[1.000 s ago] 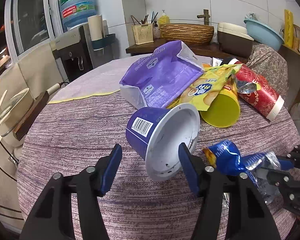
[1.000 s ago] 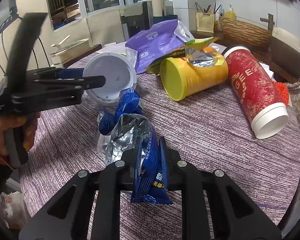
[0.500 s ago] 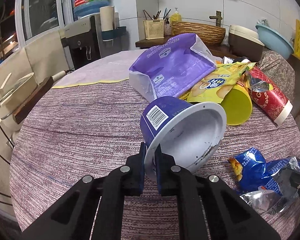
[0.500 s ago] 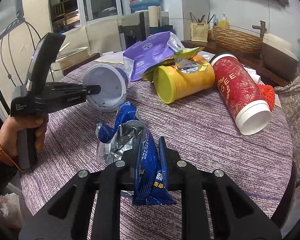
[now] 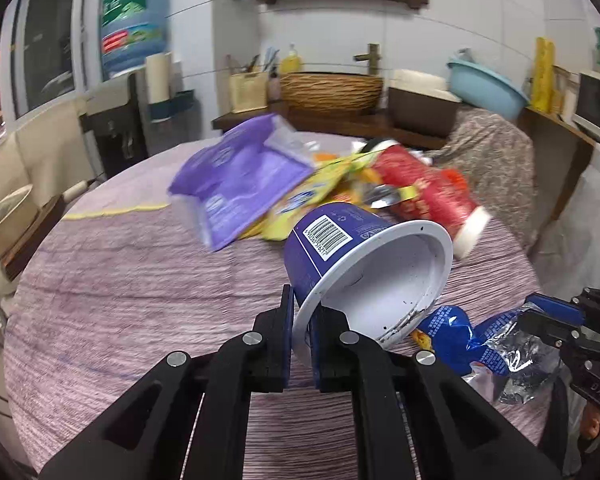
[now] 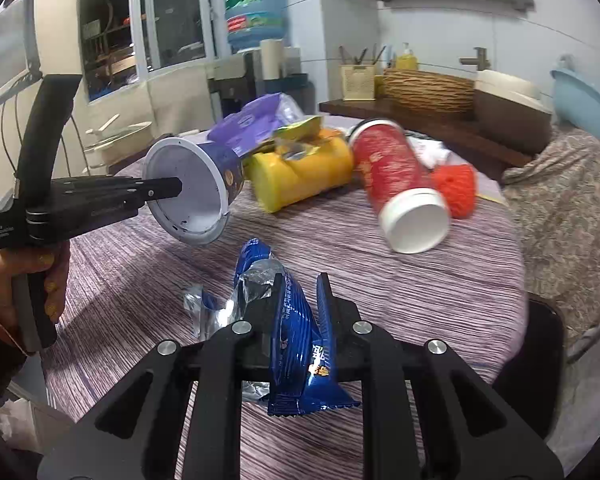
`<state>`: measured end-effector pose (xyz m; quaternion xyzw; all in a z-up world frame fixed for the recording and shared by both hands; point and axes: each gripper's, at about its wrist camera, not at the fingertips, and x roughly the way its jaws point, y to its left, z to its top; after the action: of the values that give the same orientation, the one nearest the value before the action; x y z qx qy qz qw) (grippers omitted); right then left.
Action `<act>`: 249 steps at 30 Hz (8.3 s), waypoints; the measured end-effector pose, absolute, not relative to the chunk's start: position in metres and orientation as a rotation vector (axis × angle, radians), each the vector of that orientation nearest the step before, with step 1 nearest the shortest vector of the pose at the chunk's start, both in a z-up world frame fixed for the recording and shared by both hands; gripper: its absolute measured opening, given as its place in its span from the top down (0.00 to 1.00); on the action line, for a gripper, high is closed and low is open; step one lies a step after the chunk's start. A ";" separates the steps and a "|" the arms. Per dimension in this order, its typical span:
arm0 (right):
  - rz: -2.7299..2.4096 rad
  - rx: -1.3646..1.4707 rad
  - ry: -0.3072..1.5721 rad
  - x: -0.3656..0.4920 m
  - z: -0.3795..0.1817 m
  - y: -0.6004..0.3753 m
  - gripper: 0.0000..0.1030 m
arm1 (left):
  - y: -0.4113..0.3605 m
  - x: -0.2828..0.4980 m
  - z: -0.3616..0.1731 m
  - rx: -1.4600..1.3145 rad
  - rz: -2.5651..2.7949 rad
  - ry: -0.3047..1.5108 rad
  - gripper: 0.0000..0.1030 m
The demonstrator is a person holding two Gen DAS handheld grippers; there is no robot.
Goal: Collect trash
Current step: 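Carry wrapper and yogurt cup over the bin and open both grippers, then grasp the purple bag with the left gripper while the right grasps the red cup, then lift the red cup and purple bag over the bin and release the cup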
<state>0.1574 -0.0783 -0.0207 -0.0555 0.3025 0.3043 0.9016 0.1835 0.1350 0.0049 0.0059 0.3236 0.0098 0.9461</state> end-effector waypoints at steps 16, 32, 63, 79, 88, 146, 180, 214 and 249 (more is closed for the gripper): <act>0.205 -0.072 0.581 0.184 -0.010 -0.253 0.84 | -0.031 0.227 0.021 0.061 -0.357 0.634 0.92; -0.013 0.055 0.842 0.246 -0.156 -0.331 0.84 | -0.154 0.273 -0.019 0.122 -0.503 0.786 0.92; -0.162 0.222 0.837 0.188 -0.188 -0.387 0.23 | -0.254 0.346 -0.151 0.326 -0.401 1.169 0.92; -0.182 0.261 0.821 0.169 -0.180 -0.388 0.23 | -0.264 0.351 -0.151 0.289 -0.424 1.175 0.35; -0.187 0.236 0.764 0.151 -0.149 -0.386 0.15 | -0.230 0.321 -0.056 0.240 -0.508 0.950 0.23; 0.484 -0.238 0.680 0.287 0.006 -0.041 0.15 | 0.259 0.317 -0.007 0.077 -0.266 0.712 0.87; 0.415 -0.447 0.883 0.376 -0.017 0.009 0.25 | 0.278 0.246 0.015 -0.063 -0.158 0.658 0.89; 0.379 0.045 0.584 0.210 0.033 -0.194 0.25 | 0.064 0.219 0.042 -0.086 -0.460 0.575 0.89; 0.041 0.156 0.902 0.287 -0.209 -0.327 0.24 | -0.103 0.250 0.003 -0.011 -0.595 0.690 0.89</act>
<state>0.2869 -0.3274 -0.2094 0.0754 0.4354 0.0197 0.8968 0.2500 -0.1035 0.0027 -0.0053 0.3333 -0.2875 0.8979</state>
